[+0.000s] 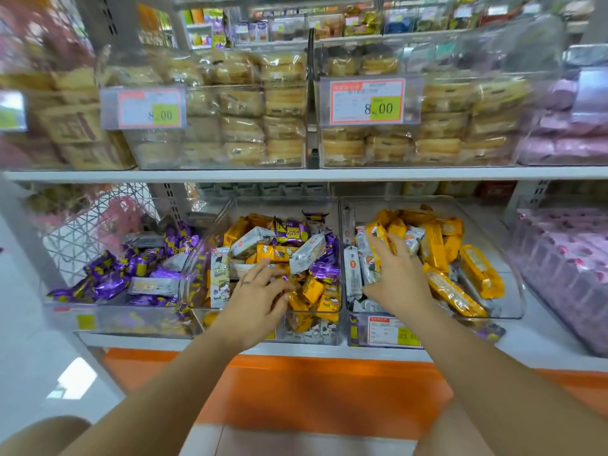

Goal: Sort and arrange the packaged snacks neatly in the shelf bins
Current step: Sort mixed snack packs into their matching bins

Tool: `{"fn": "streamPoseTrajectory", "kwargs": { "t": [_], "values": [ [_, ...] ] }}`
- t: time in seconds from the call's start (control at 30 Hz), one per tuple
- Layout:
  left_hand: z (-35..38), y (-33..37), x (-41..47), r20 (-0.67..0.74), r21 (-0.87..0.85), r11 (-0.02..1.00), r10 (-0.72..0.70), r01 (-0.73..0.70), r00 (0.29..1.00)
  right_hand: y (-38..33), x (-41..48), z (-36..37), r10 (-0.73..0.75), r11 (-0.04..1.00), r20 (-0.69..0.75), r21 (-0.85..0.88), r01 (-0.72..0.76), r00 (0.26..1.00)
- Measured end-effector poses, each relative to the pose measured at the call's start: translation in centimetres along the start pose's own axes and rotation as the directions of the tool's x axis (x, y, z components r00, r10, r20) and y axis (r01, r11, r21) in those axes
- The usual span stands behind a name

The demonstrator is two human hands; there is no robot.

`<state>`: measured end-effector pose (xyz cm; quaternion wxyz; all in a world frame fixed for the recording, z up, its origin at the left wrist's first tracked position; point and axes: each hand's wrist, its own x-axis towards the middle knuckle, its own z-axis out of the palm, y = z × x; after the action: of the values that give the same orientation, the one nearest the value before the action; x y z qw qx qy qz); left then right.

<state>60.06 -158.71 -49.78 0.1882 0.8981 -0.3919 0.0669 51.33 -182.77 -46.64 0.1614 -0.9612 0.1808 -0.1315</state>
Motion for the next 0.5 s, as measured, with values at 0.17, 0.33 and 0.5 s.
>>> {"fn": "streamPoseTrajectory", "kwargs": {
  "t": [0.17, 0.33, 0.5],
  "values": [
    [-1.1, 0.5, 0.1, -0.107, 0.002, 1.0, 0.017, -0.017, 0.994, -0.1, -0.3, 0.0, -0.031, 0.991, -0.046, 0.129, 0.037, 0.998],
    [-3.2, -0.5, 2.0, -0.352, 0.039, 0.998, -0.038, 0.055, 0.935, -0.6, -0.2, 0.3, -0.063, 0.975, -0.043, 0.209, 0.071, 0.997],
    [-3.8, -2.1, 4.2, -0.027, 0.034, 0.974, -0.222, 0.223, 0.975, -0.8, 0.5, -0.2, -0.071, 0.977, 0.051, 0.203, 0.059, 0.996]
  ]
}}
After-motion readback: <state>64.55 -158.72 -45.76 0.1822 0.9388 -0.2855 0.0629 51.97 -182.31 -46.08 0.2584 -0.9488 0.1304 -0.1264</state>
